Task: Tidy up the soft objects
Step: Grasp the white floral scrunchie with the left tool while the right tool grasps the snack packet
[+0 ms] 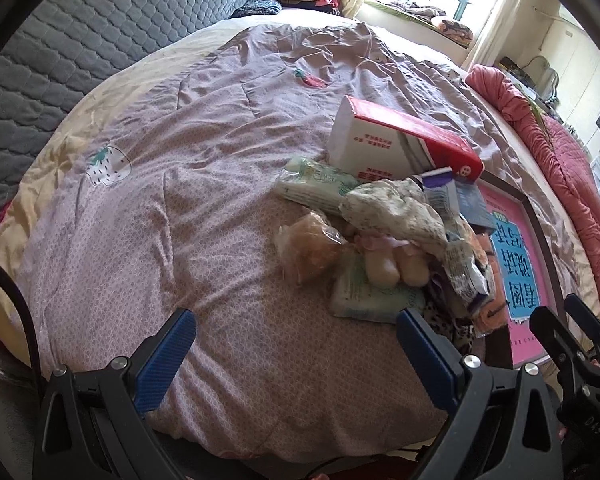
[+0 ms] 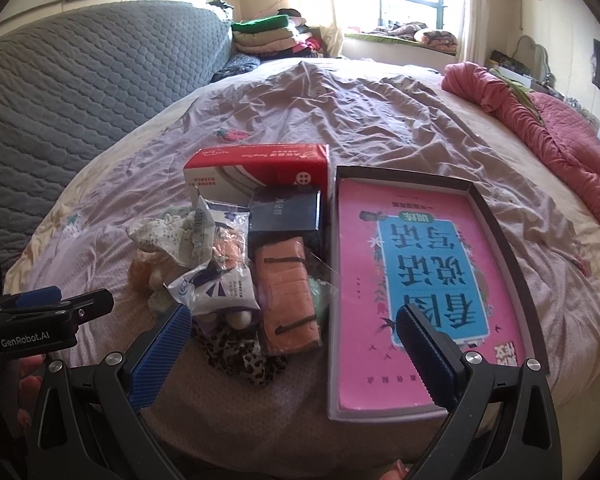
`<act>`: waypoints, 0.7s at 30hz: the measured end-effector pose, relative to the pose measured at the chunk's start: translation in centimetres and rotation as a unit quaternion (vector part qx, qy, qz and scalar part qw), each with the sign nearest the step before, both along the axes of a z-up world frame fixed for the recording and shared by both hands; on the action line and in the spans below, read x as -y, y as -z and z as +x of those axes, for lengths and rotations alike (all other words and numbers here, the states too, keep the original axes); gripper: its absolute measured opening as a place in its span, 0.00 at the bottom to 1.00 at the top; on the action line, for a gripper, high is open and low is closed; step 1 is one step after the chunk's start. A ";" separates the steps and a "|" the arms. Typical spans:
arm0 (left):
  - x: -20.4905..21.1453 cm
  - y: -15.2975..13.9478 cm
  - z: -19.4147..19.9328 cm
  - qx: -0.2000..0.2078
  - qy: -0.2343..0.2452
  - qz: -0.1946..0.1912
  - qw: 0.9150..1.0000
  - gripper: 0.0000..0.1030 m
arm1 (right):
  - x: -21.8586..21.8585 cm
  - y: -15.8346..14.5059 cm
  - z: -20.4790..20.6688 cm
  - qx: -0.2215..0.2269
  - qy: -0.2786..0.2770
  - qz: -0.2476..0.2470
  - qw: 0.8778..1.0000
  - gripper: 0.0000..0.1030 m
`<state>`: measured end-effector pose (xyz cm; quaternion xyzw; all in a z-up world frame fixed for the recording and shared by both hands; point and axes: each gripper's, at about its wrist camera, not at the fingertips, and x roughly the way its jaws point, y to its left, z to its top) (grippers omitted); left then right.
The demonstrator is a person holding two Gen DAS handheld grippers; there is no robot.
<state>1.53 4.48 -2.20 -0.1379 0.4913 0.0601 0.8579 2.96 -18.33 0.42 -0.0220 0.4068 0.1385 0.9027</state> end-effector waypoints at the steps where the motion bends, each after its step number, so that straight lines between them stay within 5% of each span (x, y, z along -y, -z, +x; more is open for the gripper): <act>1: -0.4 0.1 0.3 0.003 0.001 -0.004 1.000 0.98 | -0.2 0.2 0.5 -0.004 -0.003 0.003 1.000 1.00; 11: -0.8 -1.2 4.9 0.053 0.067 -0.086 0.993 0.97 | -2.3 2.0 4.0 -0.023 -0.044 -0.011 0.999 1.00; 21: -0.3 0.8 9.0 0.010 0.110 -0.106 0.988 0.68 | -4.4 2.9 6.4 -0.041 -0.062 0.005 0.997 0.95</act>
